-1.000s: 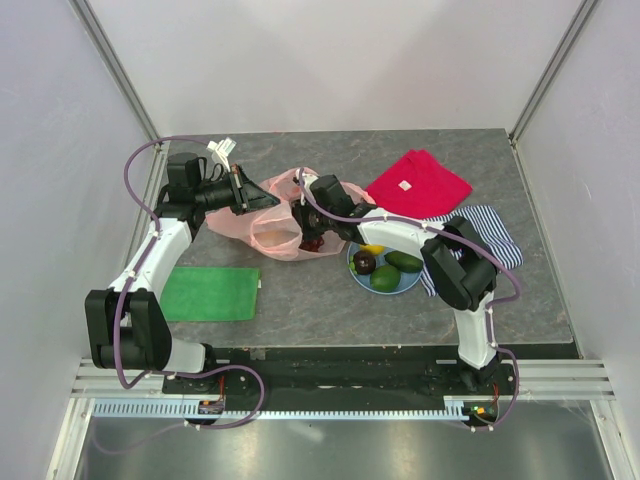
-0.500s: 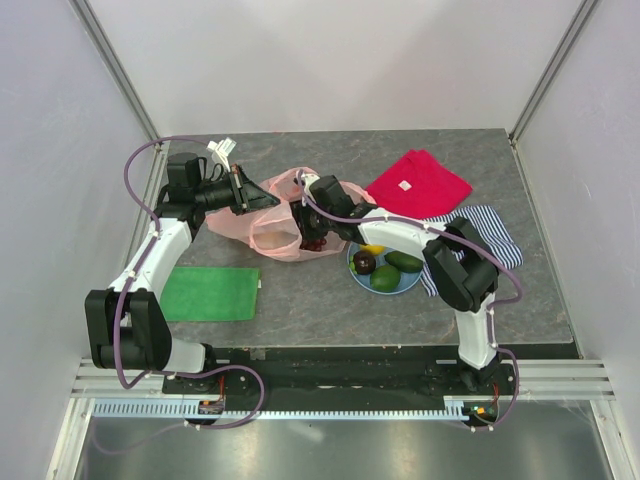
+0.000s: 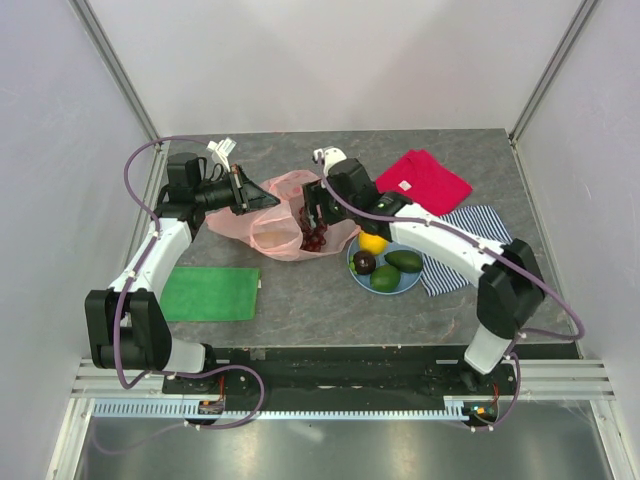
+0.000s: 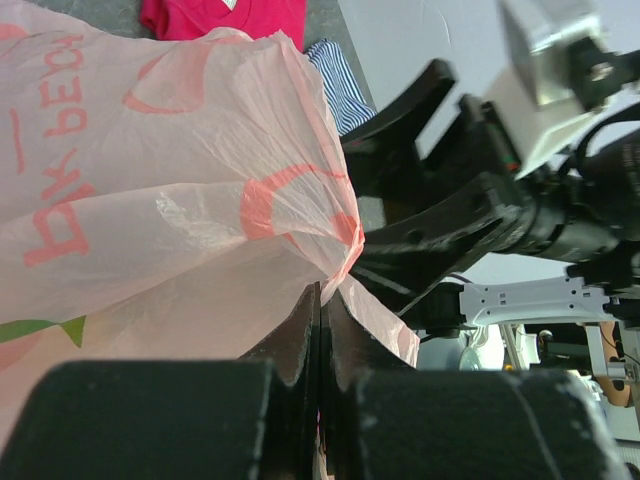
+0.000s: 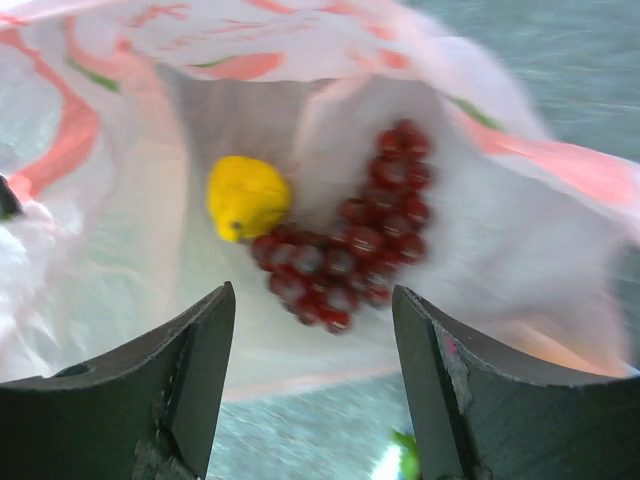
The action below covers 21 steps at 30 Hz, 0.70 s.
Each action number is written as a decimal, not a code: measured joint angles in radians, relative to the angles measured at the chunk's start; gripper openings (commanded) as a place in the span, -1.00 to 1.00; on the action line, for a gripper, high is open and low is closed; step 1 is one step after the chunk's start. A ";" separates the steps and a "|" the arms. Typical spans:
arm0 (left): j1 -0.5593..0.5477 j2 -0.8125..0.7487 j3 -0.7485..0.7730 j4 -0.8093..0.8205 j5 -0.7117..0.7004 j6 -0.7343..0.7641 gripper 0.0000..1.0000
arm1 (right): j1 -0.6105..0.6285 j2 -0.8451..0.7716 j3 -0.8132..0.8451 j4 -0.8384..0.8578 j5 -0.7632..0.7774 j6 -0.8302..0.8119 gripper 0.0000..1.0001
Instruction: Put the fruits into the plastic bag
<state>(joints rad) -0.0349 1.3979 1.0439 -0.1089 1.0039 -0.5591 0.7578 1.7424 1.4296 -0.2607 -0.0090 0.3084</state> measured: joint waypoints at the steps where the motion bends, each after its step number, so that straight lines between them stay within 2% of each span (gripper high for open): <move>1: 0.000 0.000 0.000 0.000 0.000 0.000 -0.97 | -0.002 -0.021 -0.003 -0.019 0.031 -0.010 0.43; 9: 0.000 0.000 0.000 0.000 -0.001 0.000 -0.97 | -0.117 -0.181 -0.122 -0.126 0.234 -0.034 0.42; 15: 0.000 0.000 0.000 -0.001 -0.002 0.000 -0.97 | -0.252 -0.171 -0.134 -0.148 0.247 -0.031 0.38; 21: 0.000 0.000 0.000 -0.002 -0.005 0.005 -0.97 | -0.259 -0.088 -0.134 -0.147 0.209 -0.030 0.33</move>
<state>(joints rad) -0.0349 1.3975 1.0439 -0.1108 0.9993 -0.5545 0.4992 1.6547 1.2961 -0.4076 0.2001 0.2787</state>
